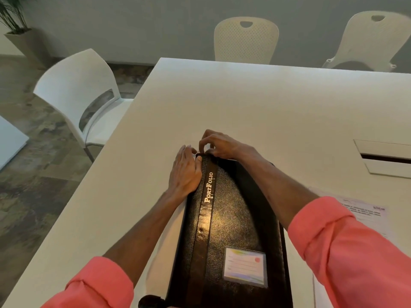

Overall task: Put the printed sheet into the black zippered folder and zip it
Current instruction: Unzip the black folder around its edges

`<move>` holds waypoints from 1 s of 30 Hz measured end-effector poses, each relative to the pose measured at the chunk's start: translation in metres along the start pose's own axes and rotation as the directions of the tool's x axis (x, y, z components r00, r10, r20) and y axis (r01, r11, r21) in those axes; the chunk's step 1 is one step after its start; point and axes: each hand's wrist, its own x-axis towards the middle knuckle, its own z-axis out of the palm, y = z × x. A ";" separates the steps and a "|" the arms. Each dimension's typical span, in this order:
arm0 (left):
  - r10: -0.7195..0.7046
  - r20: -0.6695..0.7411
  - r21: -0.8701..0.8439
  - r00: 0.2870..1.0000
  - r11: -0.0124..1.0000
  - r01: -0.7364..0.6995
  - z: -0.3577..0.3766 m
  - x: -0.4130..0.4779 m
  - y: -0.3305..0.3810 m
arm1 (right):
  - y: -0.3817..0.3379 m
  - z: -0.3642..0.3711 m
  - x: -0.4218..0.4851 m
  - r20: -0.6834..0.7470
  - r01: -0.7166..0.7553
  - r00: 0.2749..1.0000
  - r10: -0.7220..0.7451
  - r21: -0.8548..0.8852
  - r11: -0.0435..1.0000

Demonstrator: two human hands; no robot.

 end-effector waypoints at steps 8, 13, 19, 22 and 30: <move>0.002 0.014 0.005 1.000 1.000 -0.002 -0.004 -0.001 0.005 | -0.004 0.002 0.003 0.018 0.035 0.999 -0.033 -0.092 0.995; 0.041 0.023 0.002 0.999 0.999 -0.041 -0.008 -0.002 0.006 | 0.001 -0.002 0.003 0.028 0.062 0.998 -0.059 -0.131 0.989; 0.126 0.004 0.087 0.992 0.988 -0.125 -0.007 -0.001 0.000 | 0.024 -0.004 -0.023 -0.022 0.096 0.994 -0.105 -0.248 0.964; 0.126 -0.004 0.107 0.992 0.986 -0.125 -0.003 0.000 -0.003 | 0.038 -0.007 -0.043 -0.030 0.062 0.997 -0.072 -0.255 0.965; 0.158 -0.024 0.167 0.987 0.974 -0.152 -0.003 0.000 -0.002 | 0.061 -0.009 -0.100 -0.146 -0.074 0.989 0.039 -0.243 0.967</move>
